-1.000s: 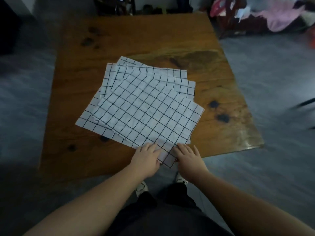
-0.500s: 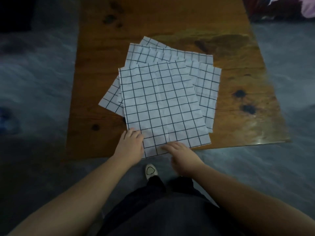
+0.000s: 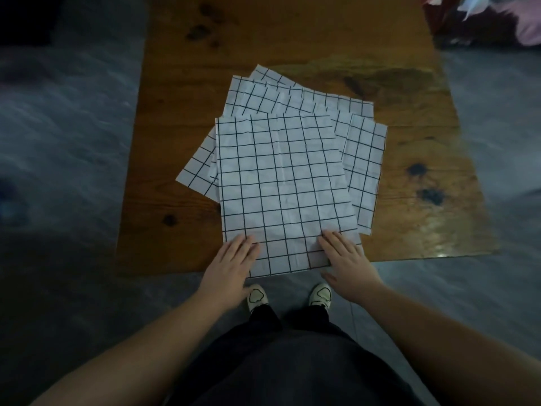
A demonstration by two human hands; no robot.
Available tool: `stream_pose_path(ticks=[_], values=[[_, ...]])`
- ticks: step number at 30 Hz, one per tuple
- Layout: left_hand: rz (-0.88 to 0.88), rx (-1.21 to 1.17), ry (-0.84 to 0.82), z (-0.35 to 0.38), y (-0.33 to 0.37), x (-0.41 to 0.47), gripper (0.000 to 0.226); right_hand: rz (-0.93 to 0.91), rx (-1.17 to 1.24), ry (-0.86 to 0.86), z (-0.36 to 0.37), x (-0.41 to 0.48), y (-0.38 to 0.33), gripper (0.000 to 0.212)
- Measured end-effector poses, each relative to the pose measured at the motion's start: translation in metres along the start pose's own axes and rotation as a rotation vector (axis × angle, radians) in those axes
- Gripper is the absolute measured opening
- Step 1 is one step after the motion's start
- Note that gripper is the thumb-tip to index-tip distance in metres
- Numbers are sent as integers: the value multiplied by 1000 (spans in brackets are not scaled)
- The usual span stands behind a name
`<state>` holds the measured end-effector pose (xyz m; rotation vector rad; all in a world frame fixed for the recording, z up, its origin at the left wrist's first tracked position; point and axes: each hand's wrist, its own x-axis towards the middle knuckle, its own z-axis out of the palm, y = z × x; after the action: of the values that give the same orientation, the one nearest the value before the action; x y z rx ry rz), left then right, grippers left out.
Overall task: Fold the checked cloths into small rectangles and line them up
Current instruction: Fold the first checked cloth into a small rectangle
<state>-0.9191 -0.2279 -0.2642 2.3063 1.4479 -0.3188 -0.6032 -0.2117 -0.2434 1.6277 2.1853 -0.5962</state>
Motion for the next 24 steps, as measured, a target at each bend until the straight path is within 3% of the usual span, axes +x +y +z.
stream_pose_path(ticks=[6,8,11,15,24], values=[[36,-41,65,0,-20,-13,90,-24,23,46,-1,-9,-7,85],[19,-130,93,-4,-22,-16,75,-31,40,56,-6,-9,-6,78],[-45,-305,143,-21,-23,-14,52,25,47,99,-18,-8,0,56],[-144,-427,174,-51,-26,-9,38,121,108,230,-38,-9,14,23],[-260,-660,296,-125,-35,20,17,149,276,495,-103,17,30,19]])
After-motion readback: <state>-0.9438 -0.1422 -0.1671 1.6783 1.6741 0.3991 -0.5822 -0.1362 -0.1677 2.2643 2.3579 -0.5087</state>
